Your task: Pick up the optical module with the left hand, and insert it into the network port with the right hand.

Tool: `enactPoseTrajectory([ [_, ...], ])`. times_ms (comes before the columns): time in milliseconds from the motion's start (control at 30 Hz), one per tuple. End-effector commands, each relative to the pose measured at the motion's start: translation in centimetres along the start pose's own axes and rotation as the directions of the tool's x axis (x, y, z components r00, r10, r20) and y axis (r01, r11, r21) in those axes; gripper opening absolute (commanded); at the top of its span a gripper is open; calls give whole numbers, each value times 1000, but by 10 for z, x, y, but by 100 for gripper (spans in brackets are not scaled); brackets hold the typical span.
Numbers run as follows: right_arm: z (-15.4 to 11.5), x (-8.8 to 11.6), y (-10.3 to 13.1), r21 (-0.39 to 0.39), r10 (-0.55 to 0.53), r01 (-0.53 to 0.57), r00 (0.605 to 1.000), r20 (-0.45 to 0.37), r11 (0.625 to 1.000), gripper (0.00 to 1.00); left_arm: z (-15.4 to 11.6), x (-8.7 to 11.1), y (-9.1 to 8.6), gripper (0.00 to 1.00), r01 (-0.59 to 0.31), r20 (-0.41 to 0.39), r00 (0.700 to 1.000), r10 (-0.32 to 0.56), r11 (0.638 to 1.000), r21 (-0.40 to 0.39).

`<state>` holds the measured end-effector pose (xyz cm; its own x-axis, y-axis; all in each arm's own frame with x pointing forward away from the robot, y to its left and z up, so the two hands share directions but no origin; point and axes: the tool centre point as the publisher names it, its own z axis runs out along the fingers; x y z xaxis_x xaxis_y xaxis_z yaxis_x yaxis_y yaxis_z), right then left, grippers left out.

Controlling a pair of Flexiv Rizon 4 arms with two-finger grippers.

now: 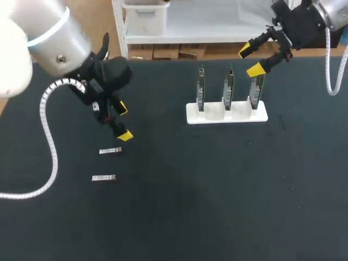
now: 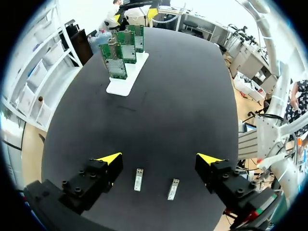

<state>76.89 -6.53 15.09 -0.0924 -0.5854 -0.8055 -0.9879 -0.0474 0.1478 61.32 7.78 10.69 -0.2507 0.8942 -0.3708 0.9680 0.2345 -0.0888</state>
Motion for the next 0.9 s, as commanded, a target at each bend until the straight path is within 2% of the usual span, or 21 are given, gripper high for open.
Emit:
enactPoseTrajectory([
  [33,0,0,0,0,0,0,1000,0,1000,100,2,10,-7,100,1,-10,1000,-2,1000,-27],
  [267,0,0,0,0,0,0,1000,0,1000,100,6,35,-1,100,10,-74,997,-11,1000,-21],
  [500,0,0,0,0,0,0,1000,0,1000,100,11,48,4,100,-18,-147,989,21,1000,23],
  [633,0,0,0,0,0,0,1000,0,1000,100,17,57,6,100,2,-187,982,6,999,40],
  [667,0,0,0,0,0,0,1000,0,1000,100,18,59,6,100,22,-220,975,-12,999,44],
  [900,0,0,0,0,0,0,1000,0,1000,100,26,68,11,100,23,-259,966,-10,999,47],
])
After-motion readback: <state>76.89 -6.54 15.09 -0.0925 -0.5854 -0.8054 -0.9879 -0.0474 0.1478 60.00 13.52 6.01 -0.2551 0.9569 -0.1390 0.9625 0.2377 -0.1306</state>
